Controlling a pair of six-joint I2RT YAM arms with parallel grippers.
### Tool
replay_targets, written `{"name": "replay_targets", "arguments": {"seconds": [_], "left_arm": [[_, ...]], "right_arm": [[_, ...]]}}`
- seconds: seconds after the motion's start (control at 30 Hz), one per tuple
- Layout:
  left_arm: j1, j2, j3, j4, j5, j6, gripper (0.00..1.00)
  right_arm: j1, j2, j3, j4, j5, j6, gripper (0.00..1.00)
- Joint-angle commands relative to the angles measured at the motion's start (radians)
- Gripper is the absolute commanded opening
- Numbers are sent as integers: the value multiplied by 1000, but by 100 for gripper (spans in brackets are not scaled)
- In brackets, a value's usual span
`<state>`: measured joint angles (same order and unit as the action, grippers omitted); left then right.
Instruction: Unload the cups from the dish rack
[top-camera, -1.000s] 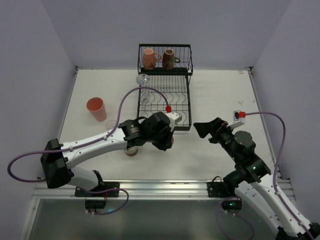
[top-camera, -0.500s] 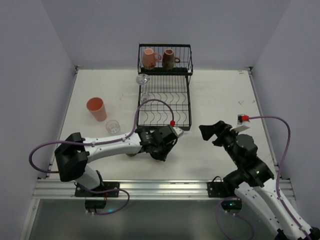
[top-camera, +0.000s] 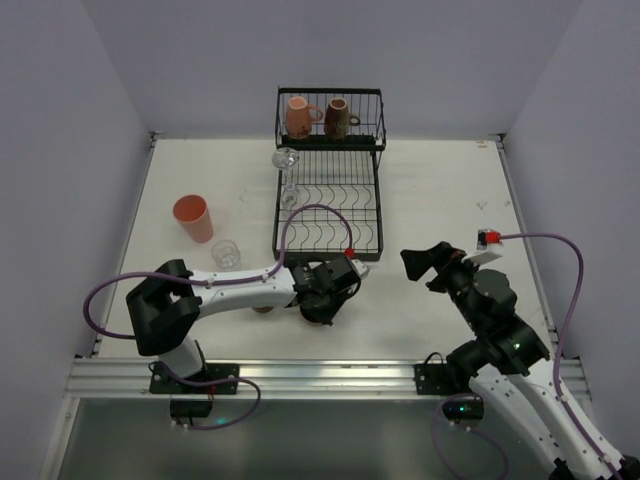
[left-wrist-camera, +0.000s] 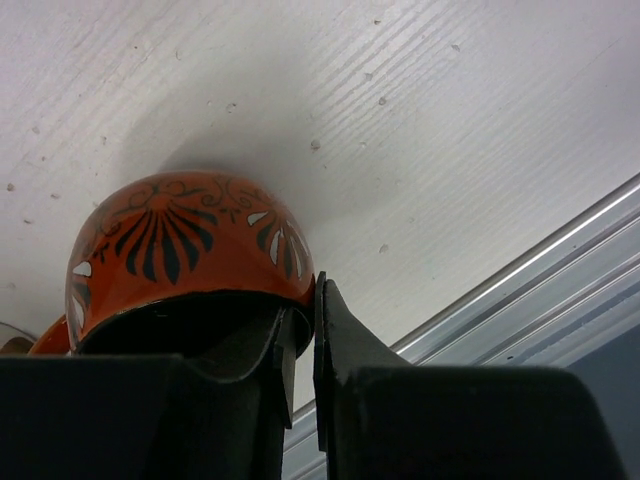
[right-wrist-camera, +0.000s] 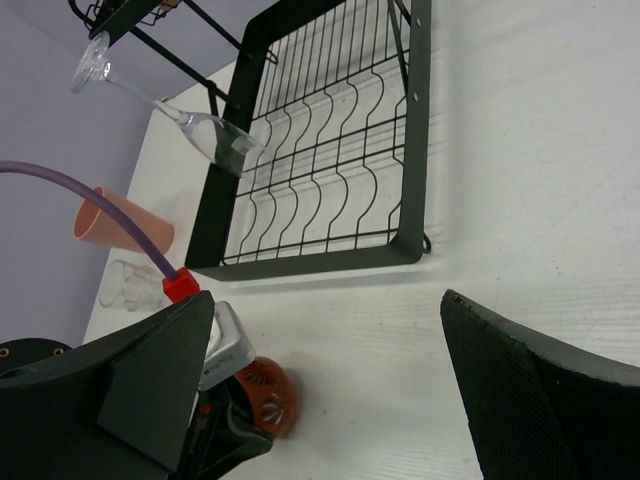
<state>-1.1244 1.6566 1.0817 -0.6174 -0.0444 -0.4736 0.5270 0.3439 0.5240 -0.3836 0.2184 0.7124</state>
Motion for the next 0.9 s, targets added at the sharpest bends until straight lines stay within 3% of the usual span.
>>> {"name": "replay_targets", "arguments": {"seconds": [0.0, 0.27, 0.43, 0.53, 0.67, 0.87], "left_arm": [[0, 2, 10, 36, -52, 29, 18], [0, -40, 49, 1, -121, 27, 46], [0, -70, 73, -27, -160, 24, 49], [0, -107, 96, -45, -196, 26, 57], [2, -181, 156, -51, -278, 38, 83], [2, -339, 207, 17, -434, 90, 92]], "right_arm": [[-2, -2, 51, 8, 21, -25, 98], [-2, 26, 93, 9, 7, -56, 97], [-2, 47, 134, 9, -2, -80, 97], [-2, 64, 168, 11, -13, -91, 97], [-4, 131, 215, 49, -42, -125, 94], [-2, 302, 353, 130, -100, -189, 83]]}}
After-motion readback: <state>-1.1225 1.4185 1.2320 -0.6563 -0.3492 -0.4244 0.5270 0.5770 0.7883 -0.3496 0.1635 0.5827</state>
